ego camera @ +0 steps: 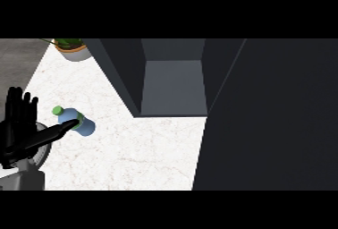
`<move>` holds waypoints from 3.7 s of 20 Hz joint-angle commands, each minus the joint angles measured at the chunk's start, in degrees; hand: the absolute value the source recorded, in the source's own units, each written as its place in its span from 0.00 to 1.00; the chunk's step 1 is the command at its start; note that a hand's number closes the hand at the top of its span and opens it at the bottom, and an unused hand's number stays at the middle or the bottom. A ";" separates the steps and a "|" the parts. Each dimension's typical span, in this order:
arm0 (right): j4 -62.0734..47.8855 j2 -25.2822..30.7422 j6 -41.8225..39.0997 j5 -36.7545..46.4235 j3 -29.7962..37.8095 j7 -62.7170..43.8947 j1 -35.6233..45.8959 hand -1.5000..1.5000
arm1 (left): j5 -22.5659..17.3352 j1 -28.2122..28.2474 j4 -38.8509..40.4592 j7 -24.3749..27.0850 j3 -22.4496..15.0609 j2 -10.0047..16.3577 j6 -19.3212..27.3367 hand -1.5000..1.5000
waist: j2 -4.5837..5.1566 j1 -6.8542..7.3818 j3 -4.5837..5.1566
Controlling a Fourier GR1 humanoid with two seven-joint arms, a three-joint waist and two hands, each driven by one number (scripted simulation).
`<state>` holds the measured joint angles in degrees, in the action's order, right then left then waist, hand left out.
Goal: Pick up the bottled water, place it into the cabinet and close the cabinet
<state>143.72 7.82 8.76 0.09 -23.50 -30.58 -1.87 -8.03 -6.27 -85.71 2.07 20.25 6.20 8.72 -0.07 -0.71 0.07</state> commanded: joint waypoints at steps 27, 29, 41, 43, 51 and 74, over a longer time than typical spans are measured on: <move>13.33 3.59 1.90 1.96 0.19 -6.91 -0.87 0.00 | -2.95 -11.36 51.40 36.29 6.42 2.30 -7.93 0.00 | -0.02 -0.51 0.03; 9.51 2.77 2.23 4.20 -2.12 -4.47 -0.28 0.00 | -3.32 -11.60 57.31 43.24 7.70 2.76 -10.16 0.00 | 0.14 -0.52 0.07; 5.88 2.90 2.19 1.29 0.42 0.30 -1.25 0.00 | -6.36 -18.89 68.91 46.82 9.93 6.92 -15.86 0.00 | 0.35 -0.60 0.06; 7.28 3.03 3.01 1.97 0.39 -1.87 -1.07 0.00 | -7.05 -19.90 70.13 45.87 10.37 8.08 -17.96 0.00 | 0.39 -0.82 0.11; 8.72 3.30 2.21 2.11 -0.14 0.73 -5.10 0.00 | -8.17 -24.11 72.47 44.86 10.22 6.55 -22.12 1.00 | 0.28 -1.05 0.08; 6.22 7.18 -6.23 -11.31 20.39 9.67 -13.77 0.00 | 1.27 -28.42 68.78 52.09 -9.47 -6.10 -23.20 1.00 | -0.27 -0.80 -0.13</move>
<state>142.81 14.28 4.48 -2.07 -7.82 -19.60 -11.50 -4.82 -32.76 -16.48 53.54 13.58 1.99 -12.34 -0.23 -1.15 -0.13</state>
